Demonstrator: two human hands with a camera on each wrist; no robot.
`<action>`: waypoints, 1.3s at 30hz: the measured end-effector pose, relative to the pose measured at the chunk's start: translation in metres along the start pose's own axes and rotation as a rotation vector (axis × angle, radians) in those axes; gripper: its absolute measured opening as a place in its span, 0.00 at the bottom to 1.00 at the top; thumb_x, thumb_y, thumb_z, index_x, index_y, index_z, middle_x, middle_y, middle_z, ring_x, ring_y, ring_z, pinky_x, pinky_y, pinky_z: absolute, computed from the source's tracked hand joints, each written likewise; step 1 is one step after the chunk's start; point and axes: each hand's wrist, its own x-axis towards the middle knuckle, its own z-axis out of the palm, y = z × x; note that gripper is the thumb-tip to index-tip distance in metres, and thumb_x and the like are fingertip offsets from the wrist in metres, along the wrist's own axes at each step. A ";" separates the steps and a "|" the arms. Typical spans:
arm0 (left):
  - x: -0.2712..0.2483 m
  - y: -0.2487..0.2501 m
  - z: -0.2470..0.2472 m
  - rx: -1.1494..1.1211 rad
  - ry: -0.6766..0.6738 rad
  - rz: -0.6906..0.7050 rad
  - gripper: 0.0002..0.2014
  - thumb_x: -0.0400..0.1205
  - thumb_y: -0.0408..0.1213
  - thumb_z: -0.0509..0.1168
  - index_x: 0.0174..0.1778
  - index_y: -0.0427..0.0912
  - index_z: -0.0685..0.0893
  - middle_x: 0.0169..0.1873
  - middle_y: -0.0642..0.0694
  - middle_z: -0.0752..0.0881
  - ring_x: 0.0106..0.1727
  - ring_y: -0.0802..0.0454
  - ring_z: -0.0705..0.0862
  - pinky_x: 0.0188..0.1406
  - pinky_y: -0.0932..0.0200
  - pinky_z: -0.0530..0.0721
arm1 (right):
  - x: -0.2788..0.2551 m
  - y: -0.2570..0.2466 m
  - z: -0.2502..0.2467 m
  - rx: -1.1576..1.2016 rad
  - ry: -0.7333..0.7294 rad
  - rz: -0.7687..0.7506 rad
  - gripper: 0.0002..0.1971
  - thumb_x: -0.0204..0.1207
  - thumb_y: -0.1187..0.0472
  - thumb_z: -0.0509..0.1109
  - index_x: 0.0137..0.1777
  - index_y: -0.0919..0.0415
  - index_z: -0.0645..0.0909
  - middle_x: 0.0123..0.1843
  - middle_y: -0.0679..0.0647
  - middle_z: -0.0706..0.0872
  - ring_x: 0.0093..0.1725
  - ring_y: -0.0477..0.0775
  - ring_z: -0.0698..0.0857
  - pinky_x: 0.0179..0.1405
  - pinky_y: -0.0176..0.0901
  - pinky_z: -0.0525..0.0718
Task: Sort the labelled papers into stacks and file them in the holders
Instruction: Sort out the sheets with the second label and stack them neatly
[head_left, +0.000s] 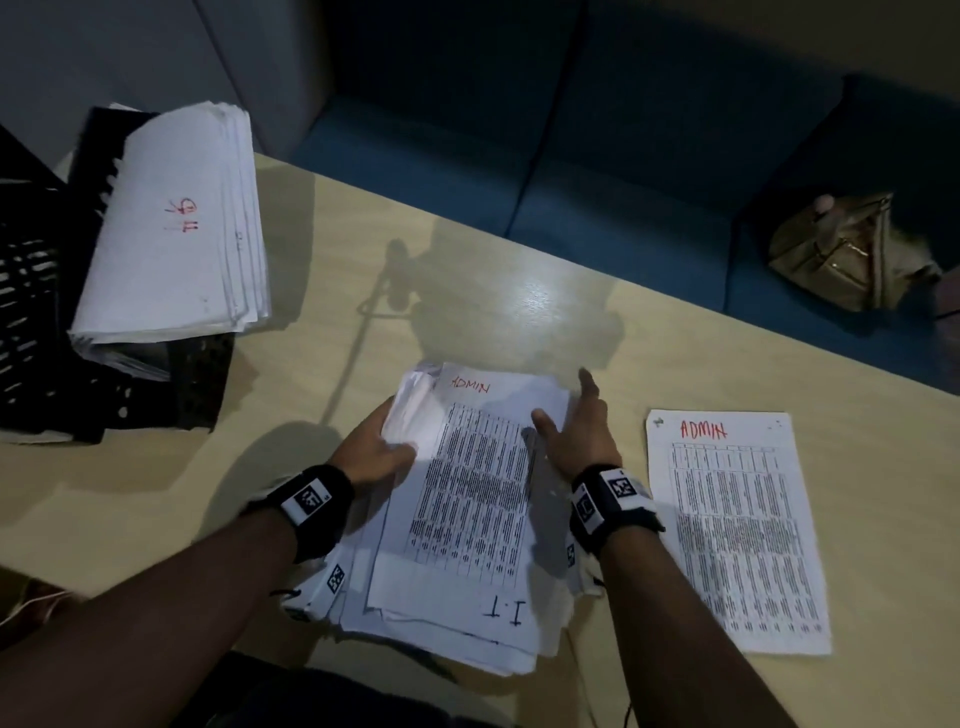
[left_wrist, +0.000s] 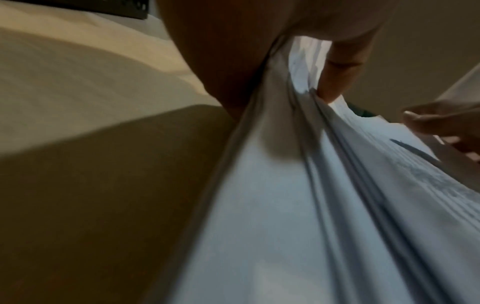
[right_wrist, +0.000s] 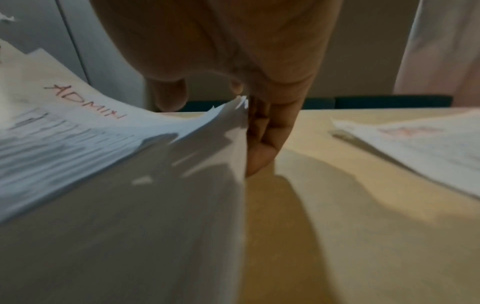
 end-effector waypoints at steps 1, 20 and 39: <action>0.000 0.001 0.001 0.037 -0.029 0.030 0.33 0.80 0.22 0.59 0.72 0.64 0.72 0.42 0.49 0.89 0.35 0.46 0.85 0.32 0.62 0.79 | 0.004 0.003 -0.007 -0.027 -0.006 -0.010 0.37 0.79 0.46 0.67 0.83 0.51 0.53 0.80 0.58 0.65 0.75 0.61 0.72 0.73 0.57 0.72; 0.019 -0.001 0.045 0.258 0.050 0.089 0.25 0.78 0.30 0.67 0.73 0.45 0.74 0.59 0.47 0.84 0.59 0.47 0.82 0.55 0.58 0.75 | -0.072 0.196 -0.138 0.052 0.401 0.298 0.11 0.77 0.57 0.71 0.54 0.64 0.83 0.41 0.67 0.86 0.42 0.69 0.85 0.39 0.49 0.79; 0.008 0.006 0.064 0.075 0.010 0.051 0.45 0.65 0.71 0.69 0.78 0.60 0.66 0.72 0.59 0.75 0.71 0.54 0.74 0.72 0.48 0.71 | -0.079 0.100 -0.031 0.359 0.148 0.124 0.24 0.68 0.64 0.75 0.65 0.57 0.78 0.56 0.54 0.85 0.53 0.55 0.85 0.50 0.44 0.82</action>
